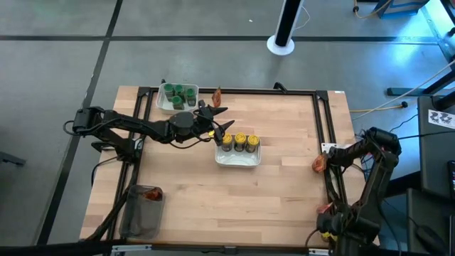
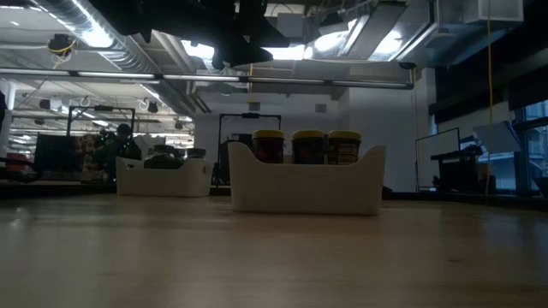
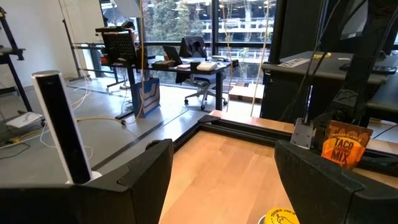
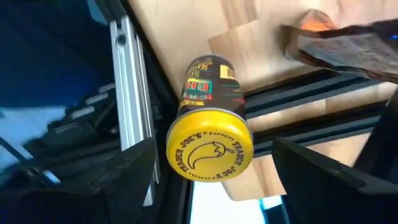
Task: Sort spices by type
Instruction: Put the yellow seasoning bottle into the bottom white bin, then put the orange seasoning pack into the black bin
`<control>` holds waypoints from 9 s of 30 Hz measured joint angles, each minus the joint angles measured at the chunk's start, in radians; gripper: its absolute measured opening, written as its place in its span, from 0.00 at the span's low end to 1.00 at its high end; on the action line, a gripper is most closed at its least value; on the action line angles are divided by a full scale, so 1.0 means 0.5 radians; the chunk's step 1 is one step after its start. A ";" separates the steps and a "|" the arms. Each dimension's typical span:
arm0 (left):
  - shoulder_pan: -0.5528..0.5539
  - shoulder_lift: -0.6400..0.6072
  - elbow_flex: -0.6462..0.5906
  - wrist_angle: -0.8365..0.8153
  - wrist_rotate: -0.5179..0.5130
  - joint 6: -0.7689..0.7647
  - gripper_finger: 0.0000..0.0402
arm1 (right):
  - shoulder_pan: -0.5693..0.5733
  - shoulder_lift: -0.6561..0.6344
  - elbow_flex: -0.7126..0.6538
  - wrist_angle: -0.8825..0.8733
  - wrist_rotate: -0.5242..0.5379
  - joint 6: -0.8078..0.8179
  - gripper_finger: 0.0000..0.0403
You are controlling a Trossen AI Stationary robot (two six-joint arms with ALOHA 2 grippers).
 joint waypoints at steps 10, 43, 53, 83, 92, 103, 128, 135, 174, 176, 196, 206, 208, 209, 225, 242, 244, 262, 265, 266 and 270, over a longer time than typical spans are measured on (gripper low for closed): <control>0.000 0.000 0.000 -0.002 -0.001 0.005 0.66 | 0.000 0.146 0.000 0.036 -0.145 -0.389 0.80; 0.001 0.000 0.000 -0.039 -0.001 0.007 0.66 | -0.434 0.172 -0.002 0.100 -0.214 -0.506 0.56; -0.014 0.000 -0.001 -0.085 -0.001 0.111 0.66 | -0.837 -0.020 -0.002 0.026 0.051 -0.844 0.57; -0.103 0.000 -0.001 -0.296 0.328 -0.045 0.56 | -1.853 -0.087 0.576 -0.320 1.140 -2.362 0.58; -0.185 0.000 -0.001 -0.311 0.402 0.044 0.25 | -2.002 -0.087 0.623 -0.147 1.215 -2.648 0.58; -0.196 0.098 -0.001 -0.204 0.415 -0.005 0.03 | -2.010 -0.074 0.622 0.056 1.216 -2.809 0.58; -0.205 0.129 0.004 -0.186 0.450 0.006 0.00 | -2.009 -0.061 0.630 0.291 1.357 -2.942 0.59; -0.205 0.129 0.004 -0.207 0.454 0.006 0.01 | -2.009 -0.061 0.630 0.315 1.357 -2.976 0.56; -0.291 -0.057 0.003 -0.547 0.310 0.180 0.01 | -2.009 0.116 0.535 0.013 1.167 -2.915 0.57; -0.313 -0.065 0.004 -0.559 0.257 0.184 0.01 | -2.009 0.107 0.469 0.028 1.167 -2.915 0.57; -0.333 -0.079 0.004 -0.577 0.224 0.201 0.01 | -2.132 0.105 -0.041 0.525 1.061 -2.922 0.57; -0.333 -0.079 0.004 -0.575 0.226 0.202 0.01 | -2.196 0.105 -0.159 0.653 0.951 -2.919 0.58; -0.333 -0.079 0.004 -0.575 0.226 0.201 0.01 | -2.193 0.105 -0.159 0.658 0.954 -2.919 0.61; -0.333 -0.079 0.004 -0.575 0.227 0.201 0.01 | -2.192 0.105 -0.159 0.668 0.953 -2.919 0.62; -0.333 -0.079 0.004 -0.574 0.227 0.202 0.01 | -2.191 0.091 0.114 0.193 0.920 -2.915 0.72; -0.331 -0.069 0.004 -0.597 0.228 0.090 0.01 | -2.107 -0.434 0.173 0.010 1.086 -2.787 0.72; -0.331 -0.050 0.004 -0.592 0.228 0.072 0.01 | -2.103 -0.500 0.084 0.022 1.106 -2.753 0.72; -0.145 0.147 0.004 -0.571 0.222 -0.077 0.18 | -2.100 -1.092 -1.231 1.127 1.325 -2.640 0.72; -0.063 0.189 0.003 -0.540 0.221 -0.145 0.34 | -2.100 -1.110 -1.314 1.209 1.341 -2.655 0.72; -0.034 0.189 0.003 -0.528 0.222 -0.162 0.40 | -2.100 -1.109 -1.328 1.224 1.362 -2.660 0.72; 0.109 0.180 0.005 -0.526 0.219 -0.251 0.59 | -2.100 -1.109 -1.377 1.305 1.475 -2.726 0.72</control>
